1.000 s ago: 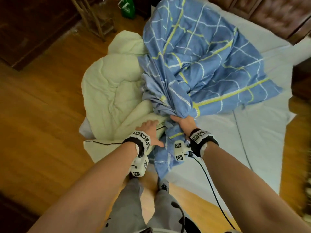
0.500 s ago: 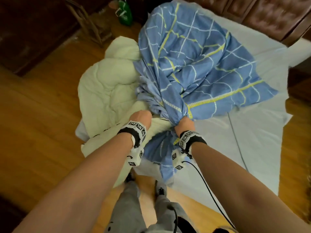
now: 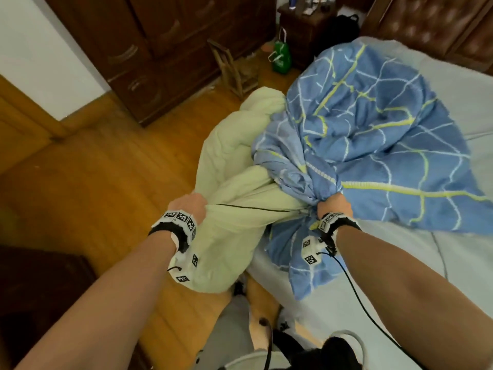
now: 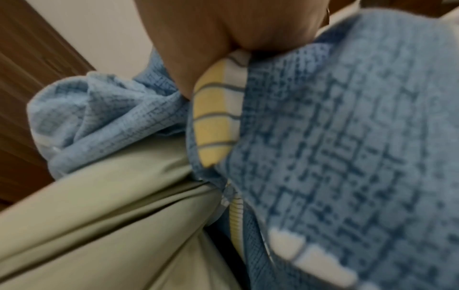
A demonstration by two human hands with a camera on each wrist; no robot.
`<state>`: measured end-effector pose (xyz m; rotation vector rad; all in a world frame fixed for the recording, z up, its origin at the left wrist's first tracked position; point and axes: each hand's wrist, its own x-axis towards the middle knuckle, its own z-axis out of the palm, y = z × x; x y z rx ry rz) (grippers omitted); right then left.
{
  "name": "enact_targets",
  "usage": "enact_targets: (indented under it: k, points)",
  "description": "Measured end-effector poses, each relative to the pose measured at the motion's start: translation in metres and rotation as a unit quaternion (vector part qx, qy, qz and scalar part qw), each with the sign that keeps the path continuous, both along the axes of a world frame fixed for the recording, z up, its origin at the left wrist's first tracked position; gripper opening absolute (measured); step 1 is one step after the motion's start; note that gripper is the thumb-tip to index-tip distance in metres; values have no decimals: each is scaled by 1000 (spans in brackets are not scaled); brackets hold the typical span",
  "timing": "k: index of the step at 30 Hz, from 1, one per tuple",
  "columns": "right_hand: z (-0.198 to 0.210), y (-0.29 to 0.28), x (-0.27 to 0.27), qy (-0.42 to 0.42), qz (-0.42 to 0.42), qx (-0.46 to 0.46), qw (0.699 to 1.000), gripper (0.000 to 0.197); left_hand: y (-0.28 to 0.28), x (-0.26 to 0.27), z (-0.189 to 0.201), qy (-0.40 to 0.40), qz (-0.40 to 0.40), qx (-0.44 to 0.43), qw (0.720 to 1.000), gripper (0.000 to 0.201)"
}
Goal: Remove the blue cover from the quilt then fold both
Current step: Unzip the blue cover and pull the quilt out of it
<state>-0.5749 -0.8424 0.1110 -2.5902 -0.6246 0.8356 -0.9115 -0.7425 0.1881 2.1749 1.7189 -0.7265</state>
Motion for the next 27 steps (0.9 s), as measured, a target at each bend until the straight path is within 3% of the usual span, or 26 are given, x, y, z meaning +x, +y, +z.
enact_targets:
  k: [3, 4, 6, 7, 9, 11, 13, 15, 19, 22, 24, 27]
  points:
    - [-18, 3, 2, 35, -57, -29, 997, 104, -7, 10, -9, -14, -9, -24, 1000, 41]
    - [-33, 5, 10, 44, -63, -1, 997, 106, -8, 14, -10, -19, -13, -26, 999, 44]
    - [-38, 6, 10, 53, 15, -34, 998, 73, -6, 16, -9, -20, -24, -25, 999, 45]
    - [-32, 6, 4, 49, -4, -17, 999, 56, -4, 15, -8, -20, -28, -28, 999, 45]
    - [-31, 13, -2, 56, 36, -16, 998, 37, 3, 10, -13, -14, -26, -37, 999, 42]
    - [-40, 18, -2, 67, 55, -15, 996, 33, 17, 4, -21, -10, -13, -52, 999, 39]
    - [-36, 28, -6, 110, -33, 9, 993, 37, 34, -2, -36, -5, -4, -72, 997, 40]
    - [-31, 37, -7, 100, 19, -26, 994, 38, 53, -3, -54, -2, -8, -96, 995, 45]
    - [-14, 48, -6, 116, 21, -27, 993, 24, 72, 31, -77, -2, -46, -128, 991, 45]
    - [5, 52, 1, 112, -22, -9, 993, 35, 71, 90, -88, -62, -107, -107, 987, 80]
    - [14, 57, 7, 136, -56, 67, 987, 29, 60, 136, -101, -123, -158, -109, 974, 101]
    - [20, 56, 11, 125, -127, 169, 969, 21, 36, 185, -122, -139, -184, -108, 967, 122]
